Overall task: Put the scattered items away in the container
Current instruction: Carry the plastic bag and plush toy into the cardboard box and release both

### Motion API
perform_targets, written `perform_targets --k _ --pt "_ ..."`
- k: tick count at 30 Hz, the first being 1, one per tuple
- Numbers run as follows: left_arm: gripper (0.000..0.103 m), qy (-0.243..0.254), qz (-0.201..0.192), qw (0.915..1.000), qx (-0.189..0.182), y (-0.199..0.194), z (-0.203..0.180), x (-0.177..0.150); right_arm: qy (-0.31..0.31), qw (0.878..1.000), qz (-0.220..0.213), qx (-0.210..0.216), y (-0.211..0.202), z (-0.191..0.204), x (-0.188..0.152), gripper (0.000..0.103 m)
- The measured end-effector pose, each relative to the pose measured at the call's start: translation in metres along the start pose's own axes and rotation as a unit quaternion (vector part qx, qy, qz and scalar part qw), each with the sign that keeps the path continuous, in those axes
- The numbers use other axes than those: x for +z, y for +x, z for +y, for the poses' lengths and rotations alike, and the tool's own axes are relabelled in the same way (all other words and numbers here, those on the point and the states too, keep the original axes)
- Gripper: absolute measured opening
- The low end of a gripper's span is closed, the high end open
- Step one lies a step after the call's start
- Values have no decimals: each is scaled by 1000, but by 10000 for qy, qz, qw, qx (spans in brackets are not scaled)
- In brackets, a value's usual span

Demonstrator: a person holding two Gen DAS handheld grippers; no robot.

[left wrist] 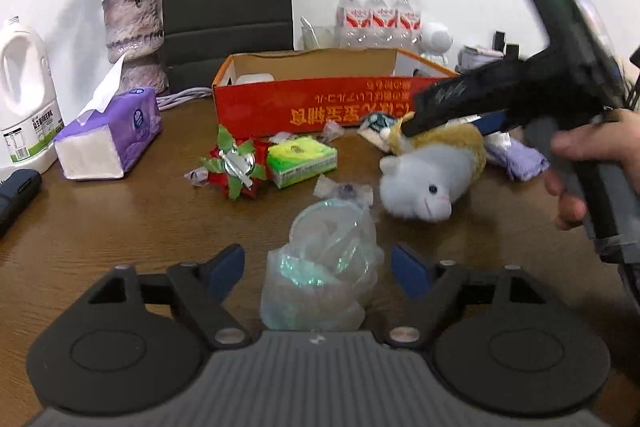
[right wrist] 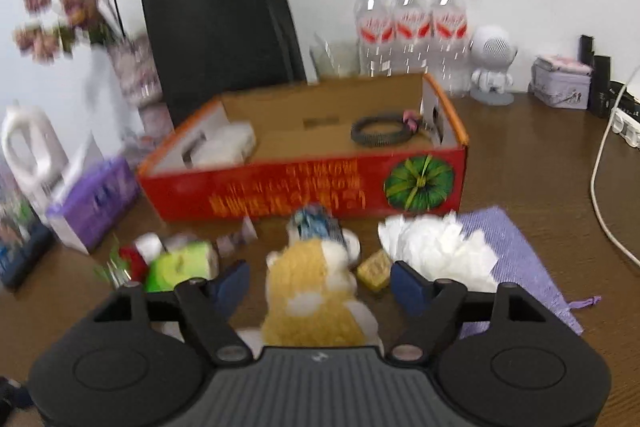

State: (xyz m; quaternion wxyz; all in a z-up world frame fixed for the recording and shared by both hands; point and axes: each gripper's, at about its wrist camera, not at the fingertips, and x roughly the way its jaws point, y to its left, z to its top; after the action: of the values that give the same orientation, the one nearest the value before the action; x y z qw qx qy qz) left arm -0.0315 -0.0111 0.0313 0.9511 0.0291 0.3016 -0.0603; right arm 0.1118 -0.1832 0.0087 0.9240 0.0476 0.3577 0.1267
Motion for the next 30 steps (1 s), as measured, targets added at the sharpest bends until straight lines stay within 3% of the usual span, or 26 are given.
perform_targets --k 1,2,6,12,18,20,22,24,26,29,30 --pt "60 -80 47 10000 -23 1 2 -2 -44 9998 167 27 9 2 -3 55" --pt "44 -175 128 9998 -51 3 5 -3 -53 9997 218 58 14 3 -8 56" --pt "40 -383 68 9992 -70 -8 8 -4 -23 9997 138 224 -5 6 -17 48" --pt "40 -544 -608 9965 -190 -37 2 9 240 9964 -438 685 -88 3 -52 47" --pt "41 -347 -997 9938 -342 -27 -8 47 342 9938 -1030 247 -139 -7 -66 48" --pt "40 -230 -1204 9920 -286 -15 1 79 364 9883 -1480 2 -150 -19 -42 48" --pt "41 -141 -1377 9898 -330 7 14 124 327 9804 -1933 -188 -155 -29 2 48" --pt "41 -79 -1311 9905 -399 42 23 167 297 9752 -2186 -163 -145 -38 54 48" --pt "41 -121 -1069 9938 -294 88 27 199 214 9771 -2114 -150 -114 -45 107 48" --pt "41 -395 -531 9976 -206 160 27 220 585 9885 -1393 -98 -34 -60 169 48" --pt "41 -470 -283 9982 -235 181 26 221 618 9921 -1053 -289 -1 -61 182 48"
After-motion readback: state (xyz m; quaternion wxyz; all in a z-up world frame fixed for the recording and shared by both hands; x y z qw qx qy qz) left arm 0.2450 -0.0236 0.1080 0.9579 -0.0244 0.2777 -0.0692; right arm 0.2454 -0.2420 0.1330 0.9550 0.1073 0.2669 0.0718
